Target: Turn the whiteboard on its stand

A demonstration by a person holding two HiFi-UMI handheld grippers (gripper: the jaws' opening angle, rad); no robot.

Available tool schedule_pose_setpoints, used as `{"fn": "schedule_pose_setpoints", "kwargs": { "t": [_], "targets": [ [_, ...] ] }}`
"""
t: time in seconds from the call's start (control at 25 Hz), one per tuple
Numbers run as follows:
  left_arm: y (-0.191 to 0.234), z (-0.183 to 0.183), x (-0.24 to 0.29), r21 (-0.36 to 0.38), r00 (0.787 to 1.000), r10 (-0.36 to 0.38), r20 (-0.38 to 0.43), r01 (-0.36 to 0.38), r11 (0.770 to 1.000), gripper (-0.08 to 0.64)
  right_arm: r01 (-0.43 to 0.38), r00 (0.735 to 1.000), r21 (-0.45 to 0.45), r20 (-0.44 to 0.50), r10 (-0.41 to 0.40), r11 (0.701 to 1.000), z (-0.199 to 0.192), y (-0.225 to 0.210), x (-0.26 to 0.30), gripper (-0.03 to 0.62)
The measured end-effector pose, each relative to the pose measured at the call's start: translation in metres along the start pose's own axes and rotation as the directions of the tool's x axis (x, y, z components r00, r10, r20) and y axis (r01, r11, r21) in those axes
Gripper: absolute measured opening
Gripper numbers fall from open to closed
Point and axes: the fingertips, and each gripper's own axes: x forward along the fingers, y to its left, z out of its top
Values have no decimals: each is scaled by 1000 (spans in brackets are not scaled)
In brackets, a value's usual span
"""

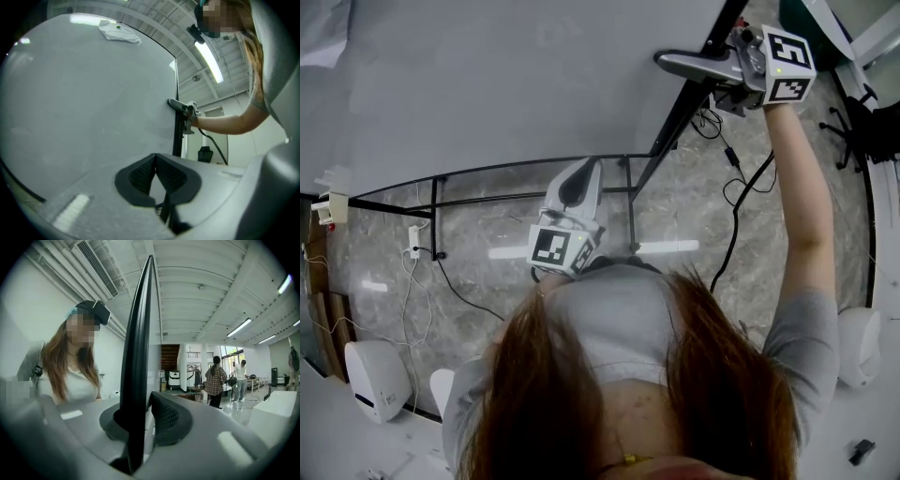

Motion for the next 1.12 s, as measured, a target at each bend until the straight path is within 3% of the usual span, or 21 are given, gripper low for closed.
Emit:
{"fn": "schedule_pose_setpoints", "kwargs": {
  "t": [0.28, 0.6, 0.84, 1.12],
  "targets": [
    [-4, -2, 5, -17, 995, -97, -9, 97, 995, -3, -5, 1000, 12, 4, 5, 1000, 5, -8, -15, 57],
    [-10, -23, 14, -57, 981, -189, -51, 186, 981, -3, 2, 1000, -35, 15, -2, 999, 5, -8, -19, 57],
    [-82, -29, 71, -30, 980, -198, -34, 197, 980, -3, -34, 999, -41, 31, 35, 999, 10, 6, -68, 57],
    [-132, -49, 112, -33, 985, -169, -41, 168, 985, -3, -36, 999, -26, 32, 37, 999, 8, -1, -97, 54]
  ]
}}
